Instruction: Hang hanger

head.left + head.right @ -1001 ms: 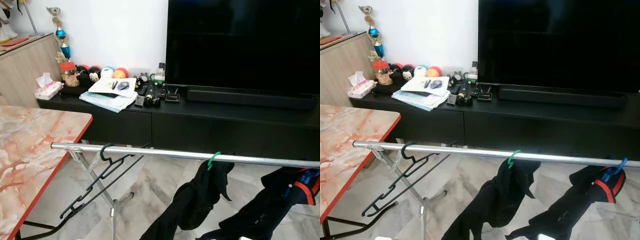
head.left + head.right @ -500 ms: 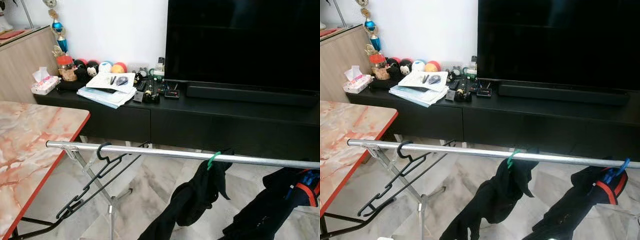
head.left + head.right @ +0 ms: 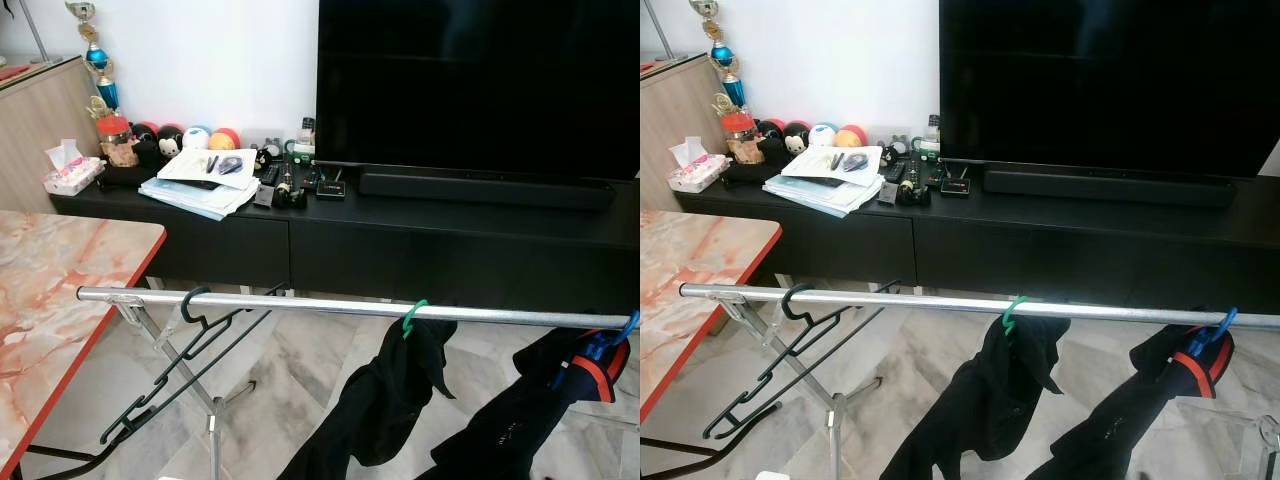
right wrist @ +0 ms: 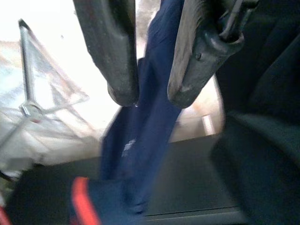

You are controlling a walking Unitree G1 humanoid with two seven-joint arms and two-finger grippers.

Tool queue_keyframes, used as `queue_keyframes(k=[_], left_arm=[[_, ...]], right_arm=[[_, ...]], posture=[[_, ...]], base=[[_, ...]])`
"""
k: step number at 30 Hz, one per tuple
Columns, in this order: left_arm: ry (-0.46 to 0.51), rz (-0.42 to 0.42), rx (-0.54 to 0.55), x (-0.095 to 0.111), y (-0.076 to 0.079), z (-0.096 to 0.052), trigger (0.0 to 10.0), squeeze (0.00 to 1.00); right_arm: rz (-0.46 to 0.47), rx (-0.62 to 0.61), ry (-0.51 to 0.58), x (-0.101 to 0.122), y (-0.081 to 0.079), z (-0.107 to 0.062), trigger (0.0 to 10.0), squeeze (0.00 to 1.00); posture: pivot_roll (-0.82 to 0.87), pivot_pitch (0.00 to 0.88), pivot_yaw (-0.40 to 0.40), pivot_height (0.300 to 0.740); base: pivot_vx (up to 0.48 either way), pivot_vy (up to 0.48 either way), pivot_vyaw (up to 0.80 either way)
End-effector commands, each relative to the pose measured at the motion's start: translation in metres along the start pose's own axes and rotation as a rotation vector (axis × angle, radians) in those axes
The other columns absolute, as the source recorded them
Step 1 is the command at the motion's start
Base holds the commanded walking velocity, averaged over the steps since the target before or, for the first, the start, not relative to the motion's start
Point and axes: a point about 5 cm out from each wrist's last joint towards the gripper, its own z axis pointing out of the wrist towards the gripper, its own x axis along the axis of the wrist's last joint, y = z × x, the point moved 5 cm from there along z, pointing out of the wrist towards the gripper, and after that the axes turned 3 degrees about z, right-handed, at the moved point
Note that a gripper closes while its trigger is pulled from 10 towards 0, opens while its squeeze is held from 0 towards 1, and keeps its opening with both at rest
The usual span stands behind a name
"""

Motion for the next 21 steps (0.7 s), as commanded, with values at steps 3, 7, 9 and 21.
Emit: queue_keyframes(k=[3,7,9,21], left_arm=[[-0.019,0.006,-0.005,-0.002,0.003,0.001,10.0,0.00],[-0.016,0.002,-0.004,-0.001,0.003,0.001,10.0,0.00],[-0.017,0.002,-0.002,-0.001,0.002,0.001,10.0,0.00],[-0.022,-0.008,0.027,-0.004,-0.008,-0.001,10.0,0.00]], right_arm=[[0.051,-0.229,-0.152,-0.024,0.041,0.019,10.0,0.00],[-0.024,-0.227,-0.274,-0.042,0.044,0.025,10.0,0.00],[-0.080,-0.197,-0.389,-0.060,0.041,0.025,10.0,0.00],[-0.205,-0.059,-0.708,-0.118,0.042,-0.011,10.0,0.00]], posture=[[0.08,0.000,-0.006,0.740],[0.08,0.000,-0.002,0.740],[0.08,0.000,-0.003,0.740],[0.10,0.000,0.009,0.740]], base=[[0.000,0.000,0.00],[0.000,0.000,0.00],[0.000,0.000,0.00],[0.000,0.000,0.00]])
